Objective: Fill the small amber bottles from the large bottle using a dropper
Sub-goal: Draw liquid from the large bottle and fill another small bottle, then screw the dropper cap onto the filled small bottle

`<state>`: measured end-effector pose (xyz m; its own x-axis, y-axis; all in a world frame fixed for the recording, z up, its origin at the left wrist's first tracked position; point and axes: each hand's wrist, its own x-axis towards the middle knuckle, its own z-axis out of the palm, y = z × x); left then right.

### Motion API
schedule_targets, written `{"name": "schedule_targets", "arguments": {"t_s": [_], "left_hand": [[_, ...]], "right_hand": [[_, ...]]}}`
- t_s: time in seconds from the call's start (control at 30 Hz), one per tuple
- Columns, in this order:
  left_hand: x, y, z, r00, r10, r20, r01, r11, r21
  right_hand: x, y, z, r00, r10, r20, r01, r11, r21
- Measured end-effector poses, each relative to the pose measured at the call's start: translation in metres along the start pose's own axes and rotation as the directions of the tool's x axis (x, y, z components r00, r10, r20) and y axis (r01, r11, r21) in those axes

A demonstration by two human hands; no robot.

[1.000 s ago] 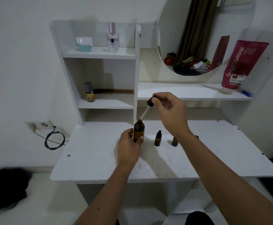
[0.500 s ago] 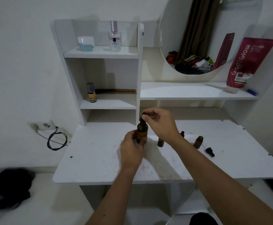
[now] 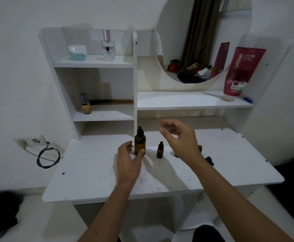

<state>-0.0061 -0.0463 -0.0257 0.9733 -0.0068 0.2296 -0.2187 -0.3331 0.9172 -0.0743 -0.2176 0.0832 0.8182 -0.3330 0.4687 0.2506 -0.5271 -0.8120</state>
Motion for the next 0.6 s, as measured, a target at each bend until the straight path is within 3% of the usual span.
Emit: {"name": "schedule_targets", "arguments": {"t_s": [0.37, 0.6], "left_hand": [[-0.013, 0.005, 0.004, 0.998, 0.049, -0.049, -0.046, 0.997, 0.06], [-0.016, 0.011, 0.003, 0.992, 0.03, -0.119, -0.024, 0.999, 0.044]], "right_hand": [[-0.072, 0.097, -0.104, 0.94, 0.187, -0.285, -0.253, 0.943, -0.215], [-0.086, 0.138, -0.105, 0.933, 0.213, -0.29, -0.328, 0.833, -0.446]]}}
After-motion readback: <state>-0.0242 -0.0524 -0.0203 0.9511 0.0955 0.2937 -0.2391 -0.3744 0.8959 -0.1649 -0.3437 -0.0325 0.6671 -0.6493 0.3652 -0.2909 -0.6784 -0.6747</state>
